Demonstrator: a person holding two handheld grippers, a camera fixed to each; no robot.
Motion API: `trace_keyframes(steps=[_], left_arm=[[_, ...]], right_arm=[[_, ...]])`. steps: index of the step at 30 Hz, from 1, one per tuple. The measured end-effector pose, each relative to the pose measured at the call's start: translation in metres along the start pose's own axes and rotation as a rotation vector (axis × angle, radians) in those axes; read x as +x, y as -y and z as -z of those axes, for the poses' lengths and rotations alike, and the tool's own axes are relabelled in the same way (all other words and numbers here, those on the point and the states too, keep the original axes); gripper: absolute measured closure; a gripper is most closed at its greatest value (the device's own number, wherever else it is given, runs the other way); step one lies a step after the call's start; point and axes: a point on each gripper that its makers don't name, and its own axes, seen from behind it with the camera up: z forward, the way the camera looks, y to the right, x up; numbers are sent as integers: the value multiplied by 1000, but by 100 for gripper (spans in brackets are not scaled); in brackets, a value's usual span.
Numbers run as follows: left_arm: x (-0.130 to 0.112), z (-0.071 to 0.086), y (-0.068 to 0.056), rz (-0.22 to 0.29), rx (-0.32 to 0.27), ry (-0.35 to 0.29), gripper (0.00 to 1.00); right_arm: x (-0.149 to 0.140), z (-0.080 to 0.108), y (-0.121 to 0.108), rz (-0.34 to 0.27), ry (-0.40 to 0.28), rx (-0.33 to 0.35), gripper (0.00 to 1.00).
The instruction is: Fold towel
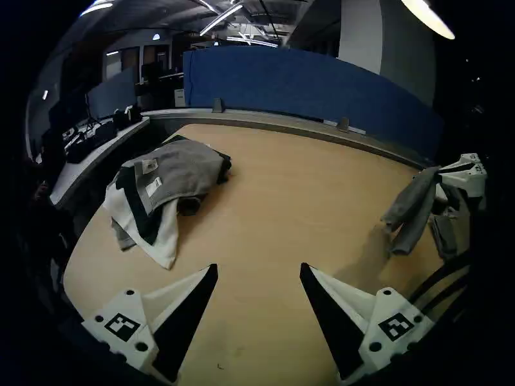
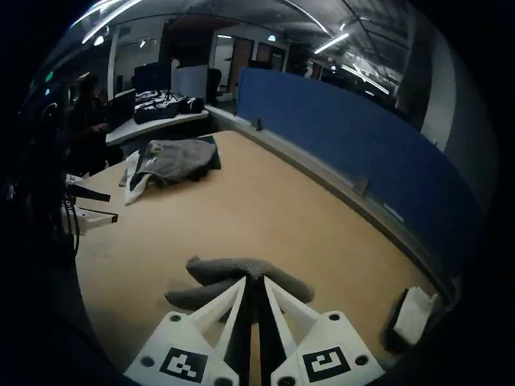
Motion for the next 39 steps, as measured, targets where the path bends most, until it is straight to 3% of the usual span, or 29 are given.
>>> trace_keyframes(steps=[9, 22, 39], left_arm=[[7, 2, -7, -3, -12, -16, 5], [12, 5, -14, -8, -22, -23, 5], [11, -3, -36, -36, -52, -12, 5]], right_arm=[[22, 23, -13, 54, -30, -17, 95], [21, 41, -26, 35, -42, -34, 95], [-19, 81, -111, -36, -3, -150, 95]])
